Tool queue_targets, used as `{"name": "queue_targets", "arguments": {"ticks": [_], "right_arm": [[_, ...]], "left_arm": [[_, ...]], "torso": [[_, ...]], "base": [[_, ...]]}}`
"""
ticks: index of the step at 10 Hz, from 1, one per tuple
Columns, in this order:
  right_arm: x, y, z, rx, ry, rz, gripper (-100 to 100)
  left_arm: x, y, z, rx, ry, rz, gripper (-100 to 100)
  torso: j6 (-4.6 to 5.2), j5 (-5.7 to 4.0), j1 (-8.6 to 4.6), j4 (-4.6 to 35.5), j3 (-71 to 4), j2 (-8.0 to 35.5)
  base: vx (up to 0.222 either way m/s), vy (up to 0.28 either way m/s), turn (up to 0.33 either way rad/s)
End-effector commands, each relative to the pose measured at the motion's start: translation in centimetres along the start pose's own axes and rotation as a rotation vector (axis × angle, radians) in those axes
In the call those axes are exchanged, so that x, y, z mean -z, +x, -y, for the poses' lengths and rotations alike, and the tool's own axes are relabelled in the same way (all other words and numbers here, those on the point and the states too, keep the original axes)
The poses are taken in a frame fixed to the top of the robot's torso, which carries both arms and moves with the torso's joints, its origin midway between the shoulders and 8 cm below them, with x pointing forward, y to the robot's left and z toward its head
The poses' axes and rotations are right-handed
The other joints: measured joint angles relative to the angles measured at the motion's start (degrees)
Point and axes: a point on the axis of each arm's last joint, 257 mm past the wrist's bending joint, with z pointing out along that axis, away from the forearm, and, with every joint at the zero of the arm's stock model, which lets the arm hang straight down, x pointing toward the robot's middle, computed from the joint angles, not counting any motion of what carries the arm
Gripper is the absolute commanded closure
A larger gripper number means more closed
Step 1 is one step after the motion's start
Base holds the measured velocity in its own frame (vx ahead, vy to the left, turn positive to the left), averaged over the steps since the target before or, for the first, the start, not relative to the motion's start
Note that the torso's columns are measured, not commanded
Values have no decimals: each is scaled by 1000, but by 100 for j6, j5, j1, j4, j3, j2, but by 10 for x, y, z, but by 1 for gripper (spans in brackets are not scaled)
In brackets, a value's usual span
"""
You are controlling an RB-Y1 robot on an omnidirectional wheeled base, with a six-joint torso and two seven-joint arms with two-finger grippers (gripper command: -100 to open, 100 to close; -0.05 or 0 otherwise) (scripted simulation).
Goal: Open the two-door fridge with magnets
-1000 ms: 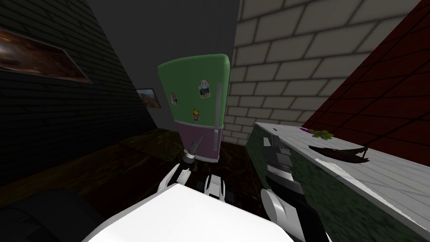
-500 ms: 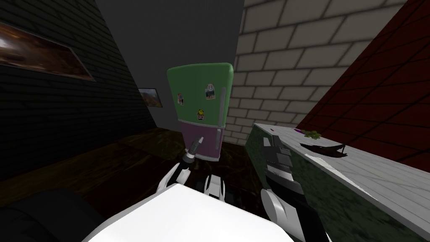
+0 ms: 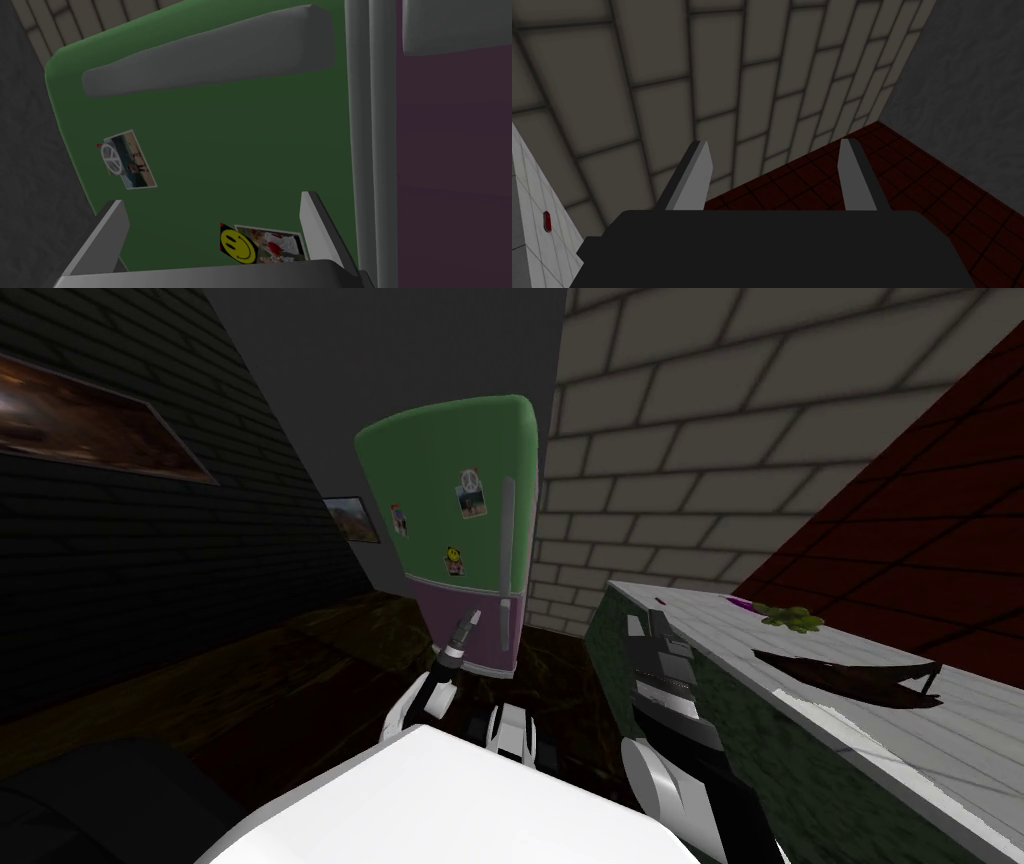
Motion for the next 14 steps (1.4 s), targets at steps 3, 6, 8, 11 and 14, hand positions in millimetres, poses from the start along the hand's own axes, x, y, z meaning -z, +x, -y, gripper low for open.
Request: {"name": "queue_targets", "arguments": {"ticks": [3, 6, 8, 11, 14], "right_arm": [[0, 0, 0, 0, 0, 0, 0], [0, 0, 0, 0, 0, 0, 0], [0, 0, 0, 0, 0, 0, 0], [0, 0, 0, 0, 0, 0, 0], [0, 0, 0, 0, 0, 0, 0]], "left_arm": [[-5, -17, -17, -40, -32, 66, -100], [-7, -22, -23, -50, -43, 88, -100], [-17, -26, -17, -54, -44, 87, -100], [-23, -28, -13, -56, -42, 86, -100], [-11, -24, -21, -52, -44, 88, 100]], "torso": [[0, -5, -16, -6, -13, -21], [1, -5, -16, -5, -10, -14], [-1, 8, 29, 5, 9, 14], [0, -4, -14, -6, -13, -21], [2, -12, -22, 8, 2, 5]], "base": [[178, -181, 62], [139, -163, 50], [36, -23, -1], [20, -4, -1], [-24, 12, 1]]}}
